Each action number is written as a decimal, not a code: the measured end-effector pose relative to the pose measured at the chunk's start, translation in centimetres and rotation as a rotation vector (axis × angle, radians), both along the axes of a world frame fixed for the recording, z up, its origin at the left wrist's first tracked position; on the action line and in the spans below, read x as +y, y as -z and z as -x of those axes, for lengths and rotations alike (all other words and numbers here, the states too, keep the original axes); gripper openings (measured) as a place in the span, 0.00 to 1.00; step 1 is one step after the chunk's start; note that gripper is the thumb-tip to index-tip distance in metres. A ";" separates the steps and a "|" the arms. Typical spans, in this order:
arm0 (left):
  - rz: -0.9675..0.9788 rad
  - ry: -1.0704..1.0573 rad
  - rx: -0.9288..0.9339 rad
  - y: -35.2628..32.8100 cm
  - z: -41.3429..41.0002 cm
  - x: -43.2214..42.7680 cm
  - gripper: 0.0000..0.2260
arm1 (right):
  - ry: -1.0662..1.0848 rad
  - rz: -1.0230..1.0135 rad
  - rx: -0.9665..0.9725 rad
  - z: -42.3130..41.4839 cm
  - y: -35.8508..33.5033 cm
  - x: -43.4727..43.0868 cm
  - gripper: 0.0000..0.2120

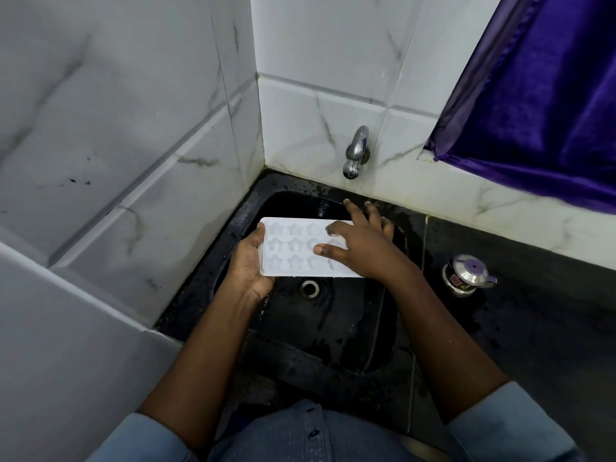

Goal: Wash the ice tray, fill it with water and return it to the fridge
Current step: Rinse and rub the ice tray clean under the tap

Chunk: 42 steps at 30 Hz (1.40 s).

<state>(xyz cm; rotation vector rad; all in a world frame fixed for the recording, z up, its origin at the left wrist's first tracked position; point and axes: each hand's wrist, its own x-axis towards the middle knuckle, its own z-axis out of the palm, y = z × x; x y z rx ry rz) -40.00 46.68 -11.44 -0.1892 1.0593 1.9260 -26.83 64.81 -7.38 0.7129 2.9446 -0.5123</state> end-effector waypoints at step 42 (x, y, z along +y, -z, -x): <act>0.001 -0.008 0.000 0.0 -0.8 -1.0 0.21 | 0.067 -0.006 0.034 -2.7 0.4 1.0 0.31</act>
